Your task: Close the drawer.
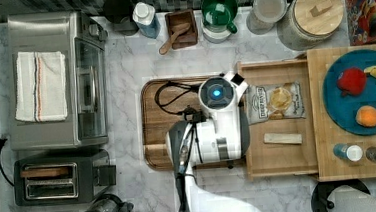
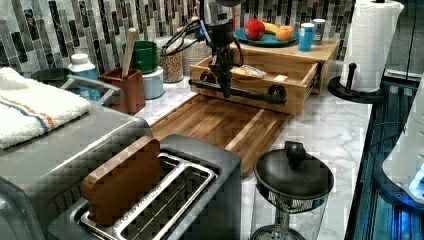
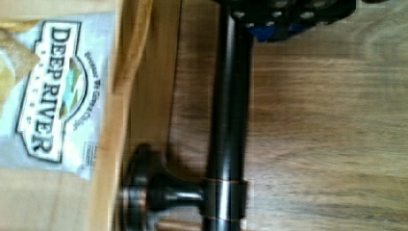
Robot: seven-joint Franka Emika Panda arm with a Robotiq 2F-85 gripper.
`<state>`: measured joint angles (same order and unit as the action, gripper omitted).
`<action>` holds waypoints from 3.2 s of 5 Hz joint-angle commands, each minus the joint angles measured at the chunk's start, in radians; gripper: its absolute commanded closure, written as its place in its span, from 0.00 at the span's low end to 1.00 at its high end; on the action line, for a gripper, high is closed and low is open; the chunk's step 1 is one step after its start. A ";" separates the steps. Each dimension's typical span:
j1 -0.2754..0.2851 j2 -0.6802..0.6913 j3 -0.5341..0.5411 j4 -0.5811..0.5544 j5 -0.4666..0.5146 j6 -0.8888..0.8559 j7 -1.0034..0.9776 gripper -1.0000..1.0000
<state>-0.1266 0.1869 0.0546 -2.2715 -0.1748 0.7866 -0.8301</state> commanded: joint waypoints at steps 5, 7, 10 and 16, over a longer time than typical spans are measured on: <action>-0.254 0.149 -0.226 0.286 0.016 0.109 -0.496 1.00; -0.272 0.181 -0.290 0.397 -0.011 0.044 -0.536 1.00; -0.260 0.156 -0.290 0.397 0.013 -0.024 -0.492 1.00; -0.259 0.156 -0.292 0.397 0.014 -0.024 -0.493 1.00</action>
<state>-0.2942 0.3628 -0.1453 -2.0039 -0.1240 0.7295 -1.2930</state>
